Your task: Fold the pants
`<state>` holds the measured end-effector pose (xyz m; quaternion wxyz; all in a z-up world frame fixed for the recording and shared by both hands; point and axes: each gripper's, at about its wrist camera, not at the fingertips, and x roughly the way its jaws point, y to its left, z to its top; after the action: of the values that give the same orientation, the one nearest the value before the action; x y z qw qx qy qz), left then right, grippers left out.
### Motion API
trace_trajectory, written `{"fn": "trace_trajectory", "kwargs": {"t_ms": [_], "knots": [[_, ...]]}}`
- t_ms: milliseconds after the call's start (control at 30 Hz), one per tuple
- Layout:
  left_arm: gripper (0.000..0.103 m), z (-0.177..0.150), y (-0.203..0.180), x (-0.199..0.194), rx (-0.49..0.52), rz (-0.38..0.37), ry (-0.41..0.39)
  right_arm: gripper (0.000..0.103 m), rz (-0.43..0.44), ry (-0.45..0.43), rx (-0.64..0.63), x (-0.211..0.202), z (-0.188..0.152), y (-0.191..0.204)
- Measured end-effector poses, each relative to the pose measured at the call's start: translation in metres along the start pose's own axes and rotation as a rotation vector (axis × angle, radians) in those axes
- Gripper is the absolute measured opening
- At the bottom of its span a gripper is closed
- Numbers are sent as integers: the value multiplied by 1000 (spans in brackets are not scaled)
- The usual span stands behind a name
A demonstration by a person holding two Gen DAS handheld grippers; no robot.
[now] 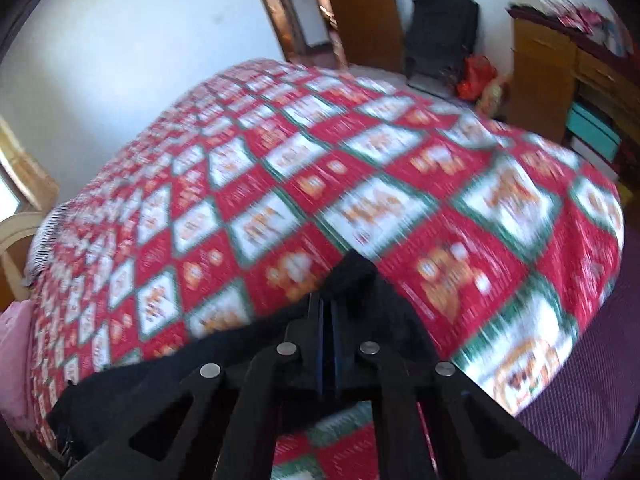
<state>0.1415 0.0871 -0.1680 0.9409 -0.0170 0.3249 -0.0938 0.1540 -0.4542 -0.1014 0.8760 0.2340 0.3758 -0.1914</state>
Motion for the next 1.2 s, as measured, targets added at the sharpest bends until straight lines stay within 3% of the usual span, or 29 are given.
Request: {"fn": "trace_trajectory", "kwargs": {"t_ms": [167, 267, 333, 533, 633, 767, 833, 900, 933, 1033, 1100, 1200], "knots": [[103, -1, -1, 1, 7, 10, -1, 3, 217, -194, -68, -45, 30, 31], [103, -1, -1, 1, 8, 9, -3, 3, 256, -279, -100, -65, 23, 28], [103, -1, -1, 1, 9, 8, -5, 3, 255, -270, -74, -64, 10, 14], [103, -1, 0, 2, 13, 11, -1, 3, 171, -104, 92, -17, -38, -64], [103, -1, -1, 2, 17, 16, 0, 3, 184, -72, 109, -8, -48, -78], [103, -3, -1, 2, 33, 21, -3, 3, 140, -57, 74, -7, -57, -78], [103, -4, -1, 2, 35, 18, -4, 7, 113, -56, 65, -10, -59, -77], [103, -4, 0, 1, 34, 13, -4, 21, 19, -84, 53, -21, -61, -77], [103, -3, 0, 1, 32, 11, -4, 24, -46, -127, 41, -31, -60, -74], [103, -4, 0, 2, 38, 20, -8, 26, -107, -232, -53, -55, -46, -53], [103, -5, -1, 1, 41, 23, -13, 26, -50, -225, -165, -55, -36, -21], [103, -5, -1, 1, 45, 18, -14, 26, 134, -130, -324, -34, -38, 37]]}}
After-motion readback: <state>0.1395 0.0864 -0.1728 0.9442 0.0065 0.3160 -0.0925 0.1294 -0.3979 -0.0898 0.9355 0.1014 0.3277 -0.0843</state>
